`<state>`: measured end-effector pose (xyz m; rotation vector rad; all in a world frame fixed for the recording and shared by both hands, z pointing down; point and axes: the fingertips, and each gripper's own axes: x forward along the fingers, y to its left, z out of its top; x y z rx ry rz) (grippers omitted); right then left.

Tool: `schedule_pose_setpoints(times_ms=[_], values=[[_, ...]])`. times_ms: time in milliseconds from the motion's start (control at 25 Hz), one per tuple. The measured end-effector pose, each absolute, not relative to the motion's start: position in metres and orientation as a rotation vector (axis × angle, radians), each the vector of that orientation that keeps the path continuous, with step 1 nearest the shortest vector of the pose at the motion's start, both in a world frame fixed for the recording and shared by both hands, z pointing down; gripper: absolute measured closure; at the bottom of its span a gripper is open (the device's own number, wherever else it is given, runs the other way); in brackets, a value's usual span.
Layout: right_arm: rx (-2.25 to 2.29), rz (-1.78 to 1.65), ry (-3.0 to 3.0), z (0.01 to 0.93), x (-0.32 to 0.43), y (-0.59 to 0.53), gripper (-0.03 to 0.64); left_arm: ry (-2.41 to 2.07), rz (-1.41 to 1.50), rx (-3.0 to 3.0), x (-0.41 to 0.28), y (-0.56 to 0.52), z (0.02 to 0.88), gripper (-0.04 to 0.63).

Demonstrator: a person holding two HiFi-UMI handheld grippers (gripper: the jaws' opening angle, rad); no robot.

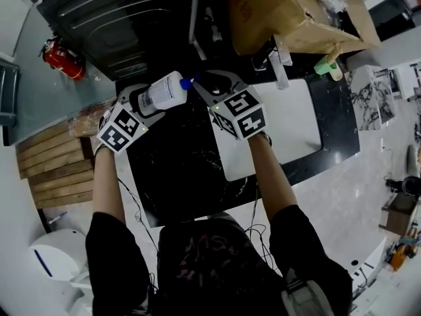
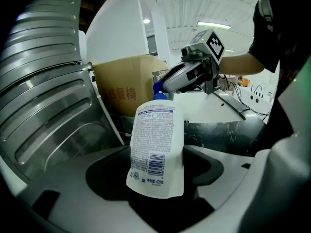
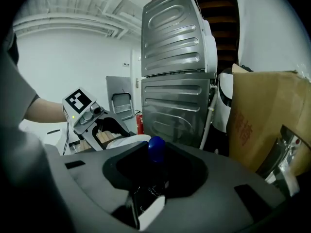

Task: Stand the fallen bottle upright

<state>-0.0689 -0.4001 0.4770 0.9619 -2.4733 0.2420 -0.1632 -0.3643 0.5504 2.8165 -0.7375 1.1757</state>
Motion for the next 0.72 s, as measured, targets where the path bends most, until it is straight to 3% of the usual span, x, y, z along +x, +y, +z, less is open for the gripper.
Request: schedule_pose_setpoints(times_ms=[720], values=[[0.788,0.119,-2.620,0.421,-0.152,-0.391,0.487,-0.876,0.969,2.774,-0.208,-0.357,0.546,0.247]])
